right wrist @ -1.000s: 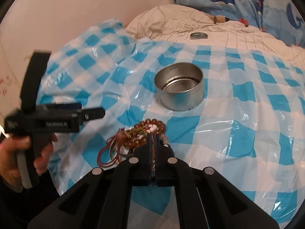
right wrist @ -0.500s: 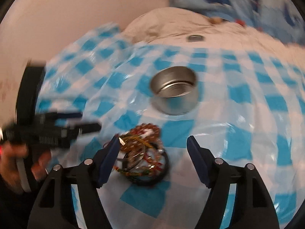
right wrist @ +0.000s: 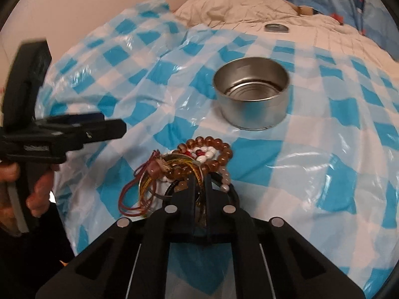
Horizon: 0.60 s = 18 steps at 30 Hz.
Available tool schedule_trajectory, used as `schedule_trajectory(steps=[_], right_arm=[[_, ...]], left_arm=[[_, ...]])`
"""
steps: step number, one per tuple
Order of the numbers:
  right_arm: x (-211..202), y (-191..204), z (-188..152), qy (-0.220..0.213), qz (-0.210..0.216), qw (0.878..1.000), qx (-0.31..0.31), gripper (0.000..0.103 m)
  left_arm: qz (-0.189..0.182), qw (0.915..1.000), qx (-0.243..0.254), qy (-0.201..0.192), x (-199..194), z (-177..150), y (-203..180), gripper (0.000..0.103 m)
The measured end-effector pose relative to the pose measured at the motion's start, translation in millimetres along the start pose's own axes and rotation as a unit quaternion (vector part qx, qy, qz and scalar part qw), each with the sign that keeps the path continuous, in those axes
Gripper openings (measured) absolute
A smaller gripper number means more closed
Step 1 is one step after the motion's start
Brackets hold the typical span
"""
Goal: Organize jewelry
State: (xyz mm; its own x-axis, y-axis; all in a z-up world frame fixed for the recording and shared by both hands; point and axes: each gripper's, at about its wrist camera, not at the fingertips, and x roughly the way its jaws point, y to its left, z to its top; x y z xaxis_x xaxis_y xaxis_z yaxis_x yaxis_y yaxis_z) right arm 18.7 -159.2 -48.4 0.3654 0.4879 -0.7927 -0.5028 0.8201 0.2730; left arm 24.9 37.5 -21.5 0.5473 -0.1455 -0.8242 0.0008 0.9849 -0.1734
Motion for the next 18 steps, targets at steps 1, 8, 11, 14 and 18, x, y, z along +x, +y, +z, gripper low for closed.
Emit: schedule_trajectory(steps=[1,8,11,14,18], right_arm=[[-5.2,-2.8,-0.5,-0.007,-0.003,1.000,0.006,0.007],[-28.6,-36.1,-0.6,-0.028,0.006,0.996,0.081,0.006],[-24.2,-50.7,-3.3,-0.011,-0.024,0.994,0.104,0.006],[-27.0,-55.1,-3.2,-0.016,-0.027,0.994,0.108,0.006],[-22.4,-54.9,-3.6,0.000,0.002,0.995,0.104,0.025]], left_arm=[[0.000,1.0000,0.001,0.001,0.9,0.0,-0.5,0.096],[-0.024,0.9984,0.051,0.004,4.0,-4.4,-24.7,0.096],[-0.037,0.9969,0.068,0.011,9.5,-6.7,-35.2,0.096],[-0.057,0.9938,0.094,0.012,13.0,-10.5,-50.4,0.096],[-0.073,0.9877,0.137,0.009,14.5,-19.7,-72.2,0.096]])
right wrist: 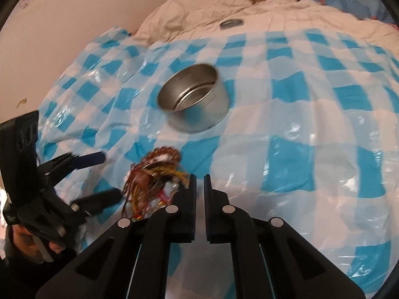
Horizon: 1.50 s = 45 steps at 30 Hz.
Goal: Organize jewelry
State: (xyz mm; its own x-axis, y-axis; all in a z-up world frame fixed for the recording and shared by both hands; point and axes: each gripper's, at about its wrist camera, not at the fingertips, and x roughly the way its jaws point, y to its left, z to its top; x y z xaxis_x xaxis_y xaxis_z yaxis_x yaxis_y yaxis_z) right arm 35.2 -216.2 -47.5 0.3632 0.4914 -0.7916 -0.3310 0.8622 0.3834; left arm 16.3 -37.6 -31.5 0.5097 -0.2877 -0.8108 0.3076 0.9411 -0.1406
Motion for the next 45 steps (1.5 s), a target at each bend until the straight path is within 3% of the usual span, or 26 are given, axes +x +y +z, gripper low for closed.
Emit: schedule_trajectory(steps=[1,2,3,4,6,7,8,9,11,12,13,15,24,30,37,45], right_arm=[[2.9,0.7,-1.2,0.008,0.004,1.000,0.001,0.040],[5.2,1.3,-2.4,0.014,0.000,1.000,0.004,0.047],[8.1,2.8,-3.8,0.019,0.003,1.000,0.001,0.046],[10.6,5.0,-4.9,0.025,0.004,1.000,-0.006,0.042],[14.1,6.2,-7.2,0.035,0.000,0.999,-0.015,0.019],[15.0,6.2,-8.3,0.038,0.003,0.999,-0.017,0.013],[14.7,6.9,-8.8,0.039,0.007,0.999,-0.018,0.006],[12.8,8.8,-9.2,0.035,0.001,0.999,-0.025,0.004],[11.5,9.2,-9.3,0.031,0.002,0.999,-0.025,0.004],[9.0,9.8,-8.8,0.026,0.004,0.999,-0.025,0.004],[6.6,9.9,-7.5,0.019,0.005,1.000,-0.023,0.004],[1.3,6.4,-4.9,0.006,0.005,1.000,-0.010,0.004],[-20.9,-15.0,4.1,-0.046,-0.015,0.998,0.040,0.004],[-22.3,-22.0,6.0,-0.049,-0.023,0.997,0.053,0.004],[-23.0,-24.2,7.0,-0.054,-0.030,0.996,0.058,0.004],[-37.8,-14.4,11.7,-0.097,0.006,0.994,0.046,0.004]], left_arm=[[-0.003,1.0000,0.009,0.000,1.5,-0.7,-4.7,0.096],[-0.006,0.9999,0.013,0.000,2.9,-1.3,-7.5,0.096],[-0.010,0.9998,0.015,0.001,4.1,-1.9,-9.7,0.096],[-0.017,0.9997,0.015,0.002,5.7,-2.6,-11.4,0.096],[-0.030,0.9994,0.017,0.000,7.2,-4.3,-14.3,0.096],[-0.038,0.9992,0.016,-0.003,7.7,-4.9,-14.7,0.096],[-0.043,0.9990,0.013,-0.001,8.7,-5.3,-14.1,0.085],[-0.051,0.9986,0.008,0.009,11.8,-5.8,-13.2,0.063],[-0.058,0.9978,-0.020,0.027,17.9,-7.0,-3.3,0.049],[-0.068,0.9968,-0.028,0.030,18.3,-7.3,0.6,0.032],[-0.086,0.9947,-0.045,0.032,17.3,-6.9,6.9,0.021],[-0.100,0.9927,-0.060,0.031,13.9,-7.1,14.2,0.012],[-0.134,0.9875,-0.083,0.009,-4.9,-4.3,28.7,0.005],[-0.143,0.9841,-0.104,-0.009,-18.7,-1.3,44.8,0.004],[-0.217,0.9673,-0.110,-0.072,-53.7,8.2,51.1,0.004],[-0.204,0.9701,-0.113,-0.068,-51.6,13.6,50.7,0.004]])
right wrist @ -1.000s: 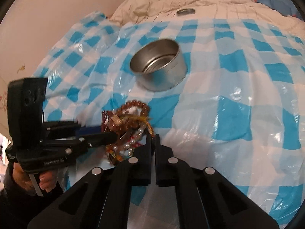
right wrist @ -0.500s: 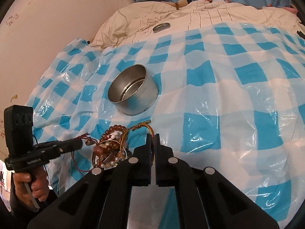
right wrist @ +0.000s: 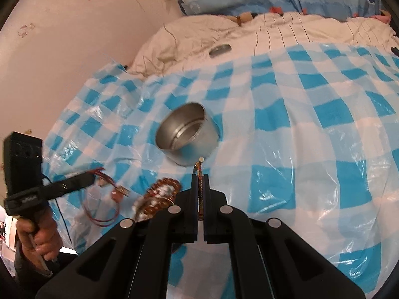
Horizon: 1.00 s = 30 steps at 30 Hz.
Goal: Organize jewelry
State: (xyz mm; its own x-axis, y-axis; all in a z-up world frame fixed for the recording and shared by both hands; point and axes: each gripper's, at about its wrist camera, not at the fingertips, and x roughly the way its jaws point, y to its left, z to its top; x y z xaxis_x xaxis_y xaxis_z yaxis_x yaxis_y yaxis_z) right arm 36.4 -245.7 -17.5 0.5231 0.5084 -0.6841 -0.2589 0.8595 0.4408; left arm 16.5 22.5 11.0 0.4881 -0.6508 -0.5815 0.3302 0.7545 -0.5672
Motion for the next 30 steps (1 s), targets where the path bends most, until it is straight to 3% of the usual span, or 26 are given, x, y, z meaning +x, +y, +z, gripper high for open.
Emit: schedule_trajectory(steps=[4,8,16,30], right_arm=[[-7.8,2.0,4.5,-0.024,0.015,1.000,0.004,0.004],[-14.5,5.3,10.1,-0.048,0.035,0.998,0.002,0.004],[-17.4,6.8,26.3,-0.082,0.061,0.995,0.005,0.004],[0.7,6.8,44.5,-0.089,0.055,0.995,0.003,0.004]], left_arm=[[0.018,0.9998,0.005,0.002,8.2,1.8,-1.8,0.004],[0.063,0.9974,0.034,0.001,20.3,8.9,-13.0,0.004],[0.147,0.9844,0.095,-0.014,47.8,43.0,-31.4,0.004],[0.176,0.9784,0.107,-0.019,76.3,69.7,-34.1,0.004]])
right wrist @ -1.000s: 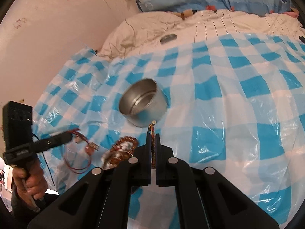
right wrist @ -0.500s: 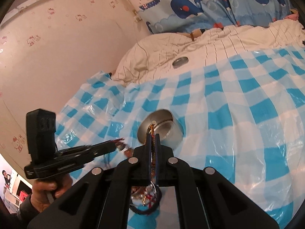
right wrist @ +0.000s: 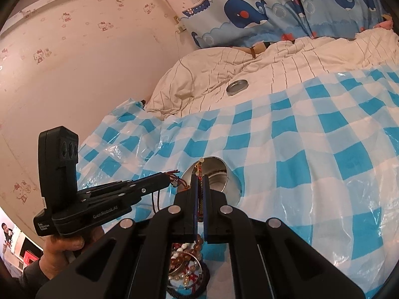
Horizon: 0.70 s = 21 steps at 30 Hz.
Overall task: Organize jewelry
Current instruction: 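Carry both held bracelets over the silver tin and open both grippers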
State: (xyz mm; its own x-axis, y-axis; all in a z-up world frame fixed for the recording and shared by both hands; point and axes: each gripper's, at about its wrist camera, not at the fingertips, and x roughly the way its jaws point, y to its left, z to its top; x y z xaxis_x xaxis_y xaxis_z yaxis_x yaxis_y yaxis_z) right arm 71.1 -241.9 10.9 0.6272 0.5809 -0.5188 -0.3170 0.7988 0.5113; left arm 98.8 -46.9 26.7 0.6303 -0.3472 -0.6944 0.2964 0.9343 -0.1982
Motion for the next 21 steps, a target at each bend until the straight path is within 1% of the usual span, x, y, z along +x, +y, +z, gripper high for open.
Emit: schedule_trajectory(steps=[5,8,11,14,15,16,19,21], right_arm=[[7.5,-0.1,4.9,-0.006,-0.001,1.000,-0.002,0.004],[11.3,-2.1,8.5,-0.011,-0.004,1.000,0.001,0.004],[14.2,-6.1,12.3,-0.015,-0.009,1.000,0.007,0.004],[18.7,-9.3,15.2,-0.015,-0.010,1.000,0.012,0.004],[21.3,-10.1,16.1,-0.013,-0.009,1.000,0.014,0.004],[23.2,-10.2,16.8,-0.012,-0.008,1.000,0.014,0.004],[32.0,-9.3,17.9,-0.008,-0.004,1.000,0.015,0.004],[40.3,-8.1,18.3,-0.003,-0.001,1.000,0.016,0.004]], left_arm=[[-0.004,0.9999,-0.011,0.004,10.4,5.2,3.1,0.004],[-0.015,0.9996,-0.024,0.003,16.8,9.7,4.6,0.004],[-0.028,0.9984,-0.049,0.005,26.7,14.3,11.3,0.004],[-0.038,0.9960,-0.076,0.026,43.3,15.9,23.1,0.004],[-0.040,0.9952,-0.084,0.033,48.7,15.5,27.4,0.005],[-0.033,0.9943,-0.093,0.041,54.2,14.4,33.1,0.006],[-0.032,0.9916,-0.115,0.051,59.8,12.2,45.4,0.009],[-0.027,0.9913,-0.118,0.052,58.6,12.2,50.2,0.015]])
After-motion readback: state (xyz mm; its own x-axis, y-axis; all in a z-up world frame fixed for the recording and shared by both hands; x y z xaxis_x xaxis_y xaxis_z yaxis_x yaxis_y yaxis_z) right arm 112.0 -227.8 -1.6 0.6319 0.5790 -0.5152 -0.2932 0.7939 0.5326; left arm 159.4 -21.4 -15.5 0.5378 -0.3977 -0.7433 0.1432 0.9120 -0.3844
